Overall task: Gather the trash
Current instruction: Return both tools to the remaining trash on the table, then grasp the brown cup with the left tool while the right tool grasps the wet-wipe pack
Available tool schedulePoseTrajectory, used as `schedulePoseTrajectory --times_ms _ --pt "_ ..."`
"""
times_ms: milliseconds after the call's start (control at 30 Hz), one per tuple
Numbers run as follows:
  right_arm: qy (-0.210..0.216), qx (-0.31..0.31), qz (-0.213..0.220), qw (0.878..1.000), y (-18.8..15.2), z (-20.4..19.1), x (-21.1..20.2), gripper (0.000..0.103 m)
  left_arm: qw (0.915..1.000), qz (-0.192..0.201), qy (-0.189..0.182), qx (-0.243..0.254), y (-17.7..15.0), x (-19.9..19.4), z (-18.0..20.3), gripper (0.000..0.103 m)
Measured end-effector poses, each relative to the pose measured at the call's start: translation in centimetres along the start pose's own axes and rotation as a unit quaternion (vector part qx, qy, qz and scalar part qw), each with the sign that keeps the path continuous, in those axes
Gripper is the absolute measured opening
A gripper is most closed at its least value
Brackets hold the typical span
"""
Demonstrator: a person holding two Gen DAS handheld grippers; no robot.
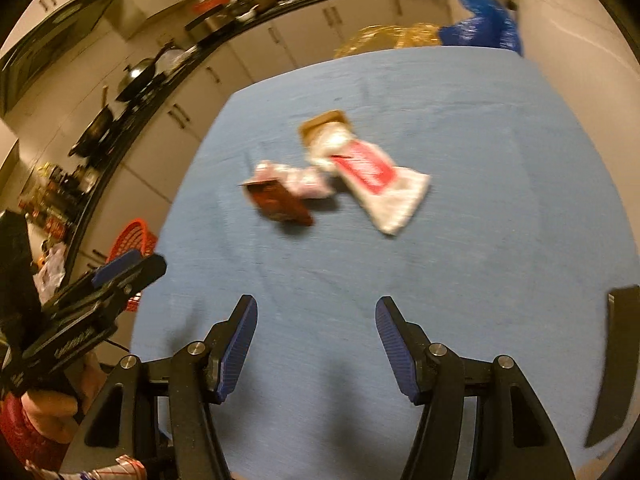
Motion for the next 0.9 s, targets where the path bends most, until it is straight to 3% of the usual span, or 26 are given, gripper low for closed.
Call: schedulePoseTrajectory --times_ms 200,433,467,500,567,733,900 --pt "-0.023 0.014 0.011 1.0 0.4 4.4 -2.3 0.066 0.9997 -0.023 -0.007 -0.005 2.0 4.9 2.3 0.065" --pt "-0.04 0.012 0.016 0.999 1.1 7.4 -3.8 0.066 0.9992 -0.025 0.026 -0.02 4.2 10.0 2.8 0.064" --pt "-0.041 0.011 0.015 0.999 1.3 7.8 -3.9 0.066 0.9991 -0.027 0.025 -0.022 4.4 10.6 2.8 0.059" --pt "-0.041 0.01 0.014 0.999 1.6 8.0 -4.0 0.066 0.9991 -0.029 0.023 -0.023 4.7 11.2 2.9 0.045" --pt "-0.04 0.004 0.012 0.999 2.1 8.2 -3.8 0.066 0.9988 -0.037 0.024 -0.021 4.8 12.2 2.8 0.033" --pt "-0.029 -0.034 0.005 0.999 4.5 6.7 -2.3 0.066 0.9992 -0.024 0.018 -0.024 4.8 11.9 2.6 0.03" --pt "-0.016 -0.105 -0.004 0.994 7.2 3.3 1.0 0.075 0.9996 -0.008 0.012 -0.026 3.5 8.7 2.1 0.029"
Point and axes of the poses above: each gripper's, at about its wrist camera, not at the fingertips, and x roughly the way its jaws point, z to its right, y to its top, the point moved 4 cm from there along x, roughly the way its jaws point, and after that the axes turned 13 degrees about x, right-handed, at the moved point
